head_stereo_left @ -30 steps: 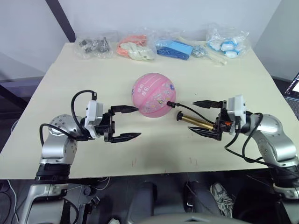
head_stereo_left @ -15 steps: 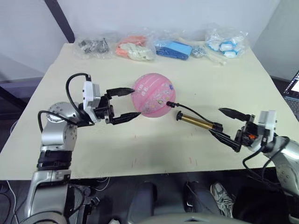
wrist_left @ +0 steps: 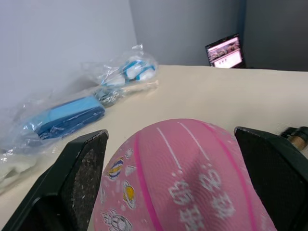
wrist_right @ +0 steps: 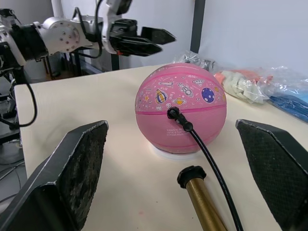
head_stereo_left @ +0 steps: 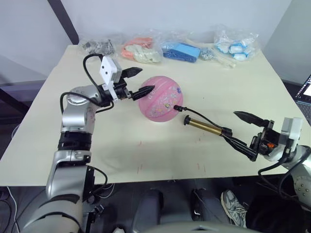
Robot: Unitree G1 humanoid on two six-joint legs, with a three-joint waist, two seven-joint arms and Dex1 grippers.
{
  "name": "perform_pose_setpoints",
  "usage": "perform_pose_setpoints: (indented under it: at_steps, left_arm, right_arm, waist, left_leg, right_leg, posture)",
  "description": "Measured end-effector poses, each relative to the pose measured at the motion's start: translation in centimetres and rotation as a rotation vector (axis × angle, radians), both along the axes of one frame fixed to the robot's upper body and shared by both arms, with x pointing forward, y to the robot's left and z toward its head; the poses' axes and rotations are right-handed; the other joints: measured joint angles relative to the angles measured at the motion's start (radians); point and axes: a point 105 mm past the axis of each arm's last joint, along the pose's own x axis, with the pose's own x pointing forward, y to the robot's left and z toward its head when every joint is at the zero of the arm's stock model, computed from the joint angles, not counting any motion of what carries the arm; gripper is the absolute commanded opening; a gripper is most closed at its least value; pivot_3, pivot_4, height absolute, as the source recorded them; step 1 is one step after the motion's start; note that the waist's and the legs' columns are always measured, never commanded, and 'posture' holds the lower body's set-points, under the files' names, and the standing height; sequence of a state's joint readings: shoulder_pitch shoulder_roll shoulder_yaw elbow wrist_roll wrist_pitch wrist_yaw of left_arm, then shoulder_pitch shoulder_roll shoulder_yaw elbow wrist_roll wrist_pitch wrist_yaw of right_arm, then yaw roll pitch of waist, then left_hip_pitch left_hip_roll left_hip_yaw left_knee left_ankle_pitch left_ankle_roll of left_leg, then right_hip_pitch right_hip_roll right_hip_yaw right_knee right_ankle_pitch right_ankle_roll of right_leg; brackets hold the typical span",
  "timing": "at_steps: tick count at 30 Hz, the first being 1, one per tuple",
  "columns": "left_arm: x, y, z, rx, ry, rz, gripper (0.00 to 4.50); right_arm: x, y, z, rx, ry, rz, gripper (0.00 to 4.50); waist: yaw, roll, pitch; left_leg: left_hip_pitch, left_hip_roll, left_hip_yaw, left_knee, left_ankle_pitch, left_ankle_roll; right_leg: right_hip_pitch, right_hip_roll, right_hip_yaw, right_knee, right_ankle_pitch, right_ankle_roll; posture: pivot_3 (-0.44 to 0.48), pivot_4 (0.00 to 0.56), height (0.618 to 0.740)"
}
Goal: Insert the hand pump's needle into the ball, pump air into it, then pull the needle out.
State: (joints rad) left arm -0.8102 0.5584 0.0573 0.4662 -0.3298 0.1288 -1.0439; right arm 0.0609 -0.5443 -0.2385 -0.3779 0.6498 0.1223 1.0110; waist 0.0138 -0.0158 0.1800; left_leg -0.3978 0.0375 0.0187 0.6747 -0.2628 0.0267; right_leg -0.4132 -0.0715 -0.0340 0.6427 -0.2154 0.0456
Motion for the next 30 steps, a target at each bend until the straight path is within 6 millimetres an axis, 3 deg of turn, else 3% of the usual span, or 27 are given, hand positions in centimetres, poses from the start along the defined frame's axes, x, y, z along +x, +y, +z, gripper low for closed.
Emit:
perform_pose_setpoints:
  at_steps: [8,21,30]
  left_arm:
    - [1.6,-1.2,-0.9,0.035,0.046,0.014,4.5]
    - [2.3,-2.3,-2.6,0.066,0.105,-0.015,4.5]
    - [2.8,-2.3,-1.7,0.006,0.118,-0.008,4.5]
  right_arm:
    - [0.2,0.8,0.4,0.009,-0.019,0.021,4.48]
    - [1.1,2.5,0.6,0.006,-0.026,0.027,4.48]
    - [1.5,3.2,0.6,0.01,-0.032,0.042,4.48]
  waist:
    - [-0.001,0.0,0.0]
    - [0.0,-0.001,0.0]
    - [0.0,-0.001,-0.001]
  left_leg:
    - [0.0,0.0,0.0,0.0,0.0,0.0]
    - [0.0,0.0,0.0,0.002,0.0,0.0]
    - [-0.001,0.0,0.0,0.003,0.0,0.0]
  right_leg:
    - [0.0,0.001,0.001,0.0,0.0,0.0]
    - [0.0,0.001,0.002,0.001,0.0,0.0]
    - [0.0,0.001,0.003,0.001,0.001,0.001]
  posture:
    - [0.0,0.15,0.74]
    - [0.0,0.15,0.74]
    - [0.0,0.15,0.74]
